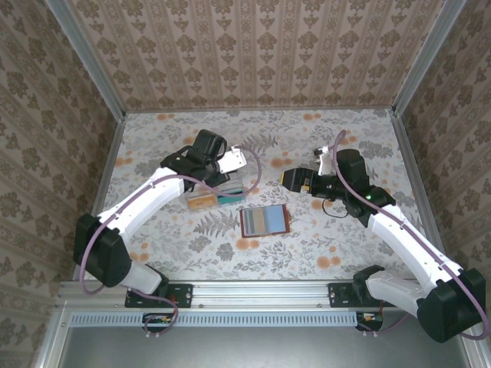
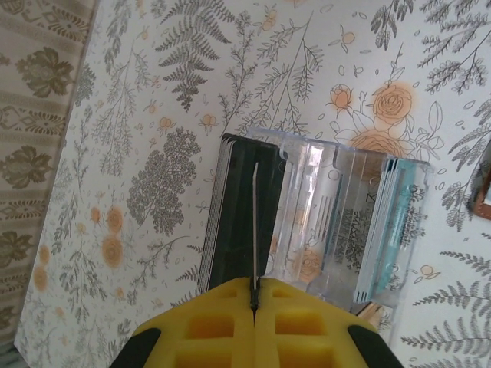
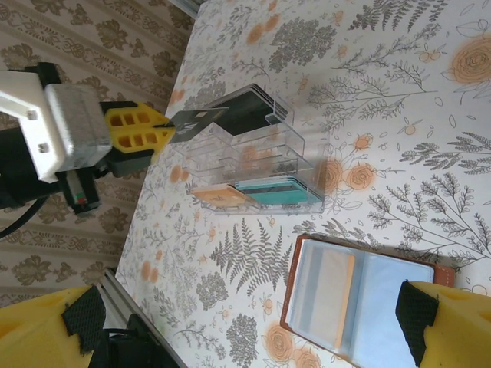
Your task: Take the credit cards out of the card holder
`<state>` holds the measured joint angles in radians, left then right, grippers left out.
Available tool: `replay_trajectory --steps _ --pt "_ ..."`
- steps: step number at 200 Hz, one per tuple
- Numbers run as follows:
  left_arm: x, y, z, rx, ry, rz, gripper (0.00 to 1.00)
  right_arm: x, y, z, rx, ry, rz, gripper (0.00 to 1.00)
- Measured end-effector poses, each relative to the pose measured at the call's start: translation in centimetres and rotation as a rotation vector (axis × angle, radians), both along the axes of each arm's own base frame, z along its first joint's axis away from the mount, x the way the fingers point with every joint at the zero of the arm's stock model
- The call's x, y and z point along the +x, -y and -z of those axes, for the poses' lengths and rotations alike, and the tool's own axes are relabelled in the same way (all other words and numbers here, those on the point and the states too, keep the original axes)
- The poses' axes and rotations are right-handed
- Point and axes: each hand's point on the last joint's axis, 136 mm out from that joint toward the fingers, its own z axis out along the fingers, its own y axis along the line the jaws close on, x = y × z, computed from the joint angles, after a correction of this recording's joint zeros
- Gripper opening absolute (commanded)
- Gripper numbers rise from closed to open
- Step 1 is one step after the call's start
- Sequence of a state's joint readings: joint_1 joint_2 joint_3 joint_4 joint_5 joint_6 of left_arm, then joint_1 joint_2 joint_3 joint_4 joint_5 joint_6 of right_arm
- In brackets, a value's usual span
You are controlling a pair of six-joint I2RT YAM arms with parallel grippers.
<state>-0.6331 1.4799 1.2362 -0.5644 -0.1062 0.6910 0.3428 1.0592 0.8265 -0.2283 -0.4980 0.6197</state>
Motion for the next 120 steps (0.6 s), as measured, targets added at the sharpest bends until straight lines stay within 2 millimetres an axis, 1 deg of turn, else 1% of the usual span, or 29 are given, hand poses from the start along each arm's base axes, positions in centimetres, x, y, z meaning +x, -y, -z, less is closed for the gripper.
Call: replay_trajectory --steps 62,120 --pt "1.6 0.8 2.5 0.072 0.009 0.049 0.0 0.1 0.3 0.3 -0.012 -0.006 0.016 1.0" --pt "2.7 0.7 3.8 0.118 0.025 0.053 0.0 0.1 0.3 0.4 -0.016 -0.012 0.018 1.0"
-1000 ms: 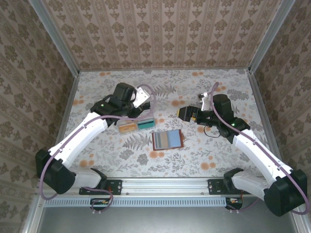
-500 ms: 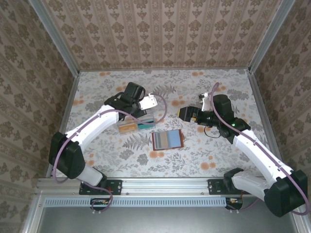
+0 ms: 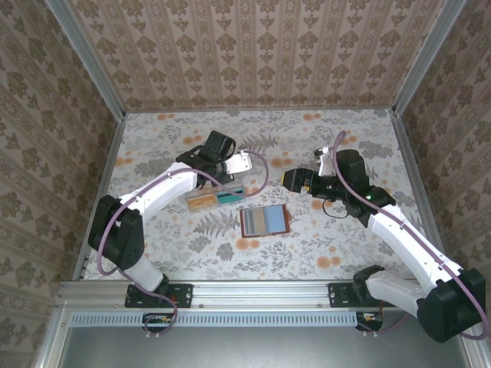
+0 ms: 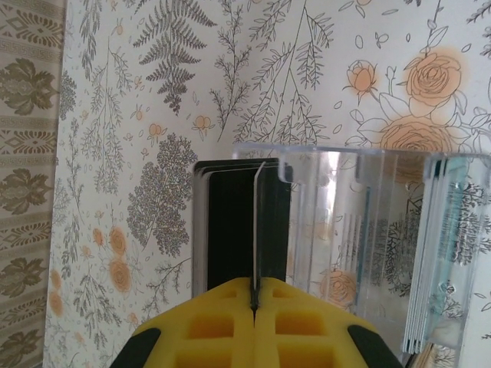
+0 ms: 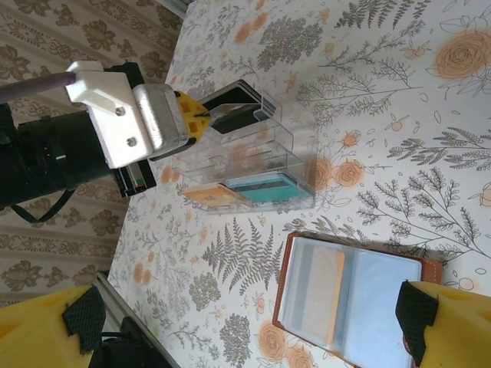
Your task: Take the credit cards out of the card holder
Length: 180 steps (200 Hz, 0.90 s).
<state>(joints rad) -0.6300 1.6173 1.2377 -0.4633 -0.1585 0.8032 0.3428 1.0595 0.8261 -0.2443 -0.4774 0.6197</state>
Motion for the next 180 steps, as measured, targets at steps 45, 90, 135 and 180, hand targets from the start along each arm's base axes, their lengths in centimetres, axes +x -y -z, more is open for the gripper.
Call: replay_trajectory --steps 45,90,135,180 --pt "0.5 -0.4 0.4 0.02 0.003 -0.007 0.07 0.0 0.0 0.0 0.0 0.0 0.0 1.0" --pt "0.9 -0.6 0.5 0.035 0.02 -0.01 0.21 0.0 0.0 0.1 -0.001 -0.004 0.0 1.0" --pt "1.6 -0.8 0.0 0.041 0.058 -0.032 0.23 0.1 -0.1 0.5 -0.005 -0.015 0.0 1.0" --pt "2.3 -1.1 0.1 0.049 0.076 -0.052 0.27 0.2 -0.1 0.8 -0.007 -0.022 0.0 1.0"
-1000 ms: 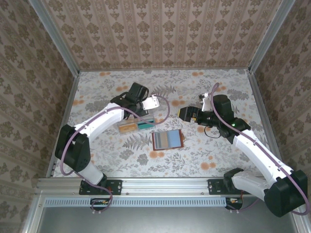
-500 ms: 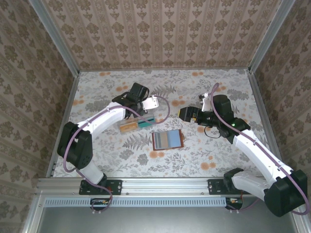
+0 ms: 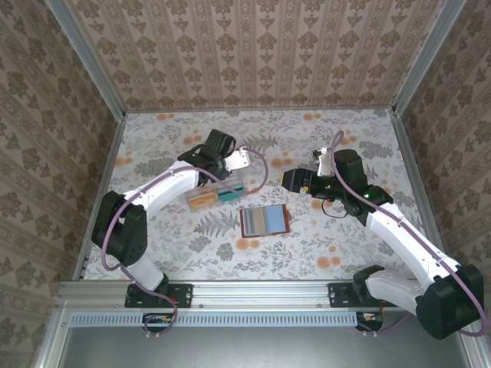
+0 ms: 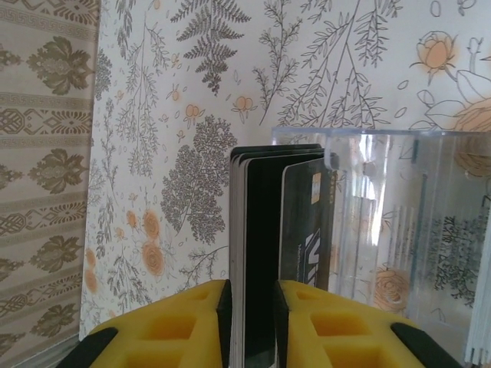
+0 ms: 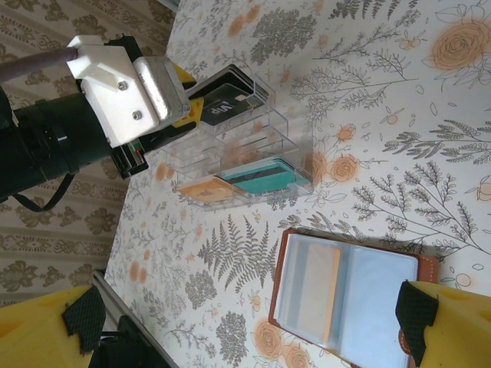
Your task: Take the credit cards out of the card holder
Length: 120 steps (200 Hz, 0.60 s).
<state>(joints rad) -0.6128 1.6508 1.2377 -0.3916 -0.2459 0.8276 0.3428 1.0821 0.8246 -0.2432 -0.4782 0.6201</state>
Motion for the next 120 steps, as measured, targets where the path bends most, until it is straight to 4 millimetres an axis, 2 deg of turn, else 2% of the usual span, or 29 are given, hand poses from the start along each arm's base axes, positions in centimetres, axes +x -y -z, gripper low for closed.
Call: replay_trajectory --steps 60,120 --pt "0.8 -1.2 1.0 0.025 -0.011 -0.041 0.29 0.1 0.0 0.1 -0.001 -0.004 0.0 1.0" --pt "1.1 -1.1 0.5 -0.003 -0.007 -0.066 0.36 0.1 -0.1 0.4 -0.003 -0.013 -0.002 1.0"
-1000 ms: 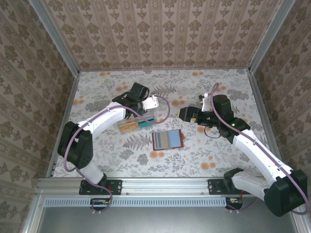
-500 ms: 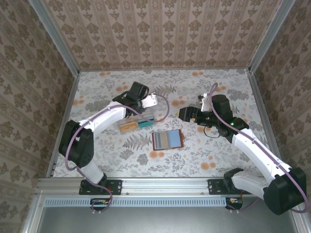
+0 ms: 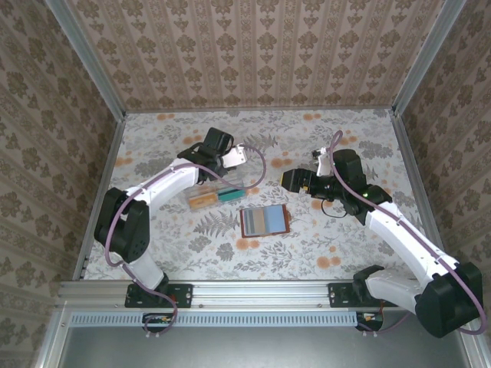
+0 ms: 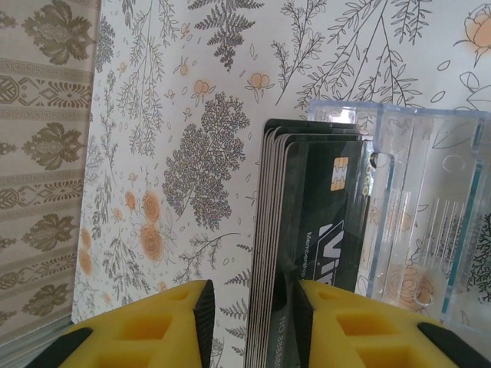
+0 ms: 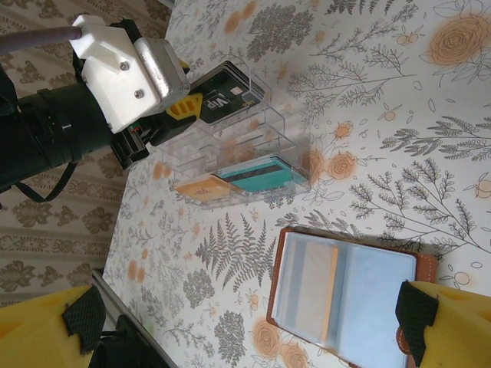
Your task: Take the credit cards out of the card holder
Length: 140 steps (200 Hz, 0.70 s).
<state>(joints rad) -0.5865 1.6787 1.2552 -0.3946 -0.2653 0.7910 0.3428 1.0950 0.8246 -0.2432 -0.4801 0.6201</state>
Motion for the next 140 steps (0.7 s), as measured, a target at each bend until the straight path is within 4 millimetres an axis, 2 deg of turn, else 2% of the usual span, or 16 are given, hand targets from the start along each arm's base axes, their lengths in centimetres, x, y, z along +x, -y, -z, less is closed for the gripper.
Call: replay_trajectory --steps 36,65,76,93,112,140 --pt "0.2 -0.1 -0.4 -0.019 -0.003 -0.019 0.37 0.0 -0.1 0.0 0.002 -0.003 -0.005 1.0" --pt "0.1 0.2 -1.0 -0.068 -0.017 -0.05 0.48 0.0 -0.1 0.4 -0.003 -0.014 -0.006 1.0" --pt "0.2 0.3 -1.7 -0.101 -0.013 -0.074 0.53 0.0 -0.1 0.7 -0.013 -0.019 -0.01 1.0" --pt "0.2 0.5 -3.4 -0.175 -0.002 -0.12 0.54 -0.4 -0.2 1.4 -0.038 -0.035 -0.022 0.99" --pt "-0.3 0.6 -5.9 -0.28 0.008 -0.182 0.56 -0.9 -0.5 2.4 -0.084 -0.048 -0.046 0.89" --pt "-1.6 0.5 -9.6 -0.492 0.006 -0.297 0.61 -2.0 -1.9 3.7 -0.159 -0.063 -0.101 0.63"
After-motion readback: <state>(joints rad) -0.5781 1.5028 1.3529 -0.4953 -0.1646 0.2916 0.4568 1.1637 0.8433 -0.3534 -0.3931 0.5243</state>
